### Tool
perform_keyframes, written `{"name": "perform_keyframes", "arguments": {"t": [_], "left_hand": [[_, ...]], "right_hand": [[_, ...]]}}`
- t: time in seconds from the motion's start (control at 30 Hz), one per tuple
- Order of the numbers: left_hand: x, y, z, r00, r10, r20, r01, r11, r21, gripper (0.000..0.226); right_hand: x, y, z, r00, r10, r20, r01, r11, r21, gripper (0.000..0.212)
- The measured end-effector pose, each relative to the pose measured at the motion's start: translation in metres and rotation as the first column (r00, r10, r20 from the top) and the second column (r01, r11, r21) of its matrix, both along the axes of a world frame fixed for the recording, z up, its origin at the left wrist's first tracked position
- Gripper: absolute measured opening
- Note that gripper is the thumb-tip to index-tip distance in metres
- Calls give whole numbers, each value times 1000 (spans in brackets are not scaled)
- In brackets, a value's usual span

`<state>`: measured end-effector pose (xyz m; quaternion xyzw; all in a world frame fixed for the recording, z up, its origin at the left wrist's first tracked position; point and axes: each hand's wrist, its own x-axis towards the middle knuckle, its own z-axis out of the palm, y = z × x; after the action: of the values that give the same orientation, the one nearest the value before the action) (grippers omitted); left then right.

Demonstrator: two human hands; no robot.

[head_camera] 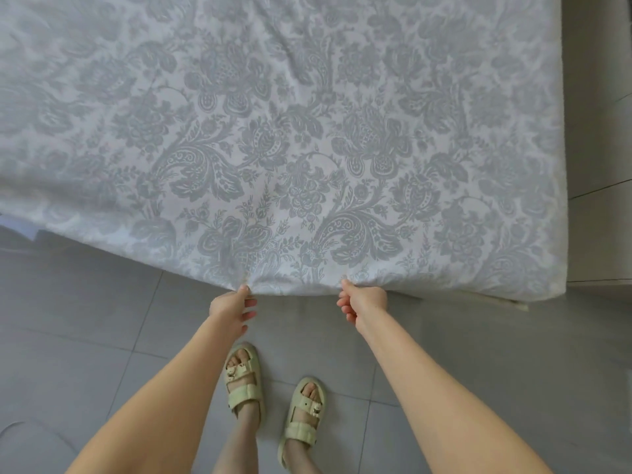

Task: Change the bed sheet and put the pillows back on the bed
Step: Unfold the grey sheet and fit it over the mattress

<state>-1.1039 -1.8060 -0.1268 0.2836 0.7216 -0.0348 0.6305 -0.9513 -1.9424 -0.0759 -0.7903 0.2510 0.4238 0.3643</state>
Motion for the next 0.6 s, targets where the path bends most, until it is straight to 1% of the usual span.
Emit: {"name": "perform_keyframes", "arguments": {"t": [0.07,0.17,0.23,0.3,0.37,0.43,0.5,0.6], "left_hand": [[-15,4,1,999,-26,-21,26,1000,6,22],[-35,24,15,1000,1,-8,0,998,55,37],[-44,45,28,996,88,24,-90,990,112,43],[-52,72,39,980,189,61,-196,967,161,46],[-63,101,49,960,266,86,-278,939,202,46],[-76,131,53,940,324,110,-340,915,218,47],[-91,162,53,922,363,135,-385,896,221,50],[-108,215,48,902,394,173,-426,876,225,50]], "right_hand": [[1,-3,8,990,133,50,-131,990,-45,34],[0,10,30,936,321,143,-313,947,-79,33],[-4,33,47,893,415,175,-411,910,-64,36],[-11,62,61,884,436,170,-443,897,0,38],[-26,96,71,898,425,115,-433,899,66,40],[-45,130,75,924,381,7,-378,915,137,43],[-68,164,71,940,310,-139,-277,936,216,47],[-98,217,56,930,189,-317,-91,950,299,57]]}}
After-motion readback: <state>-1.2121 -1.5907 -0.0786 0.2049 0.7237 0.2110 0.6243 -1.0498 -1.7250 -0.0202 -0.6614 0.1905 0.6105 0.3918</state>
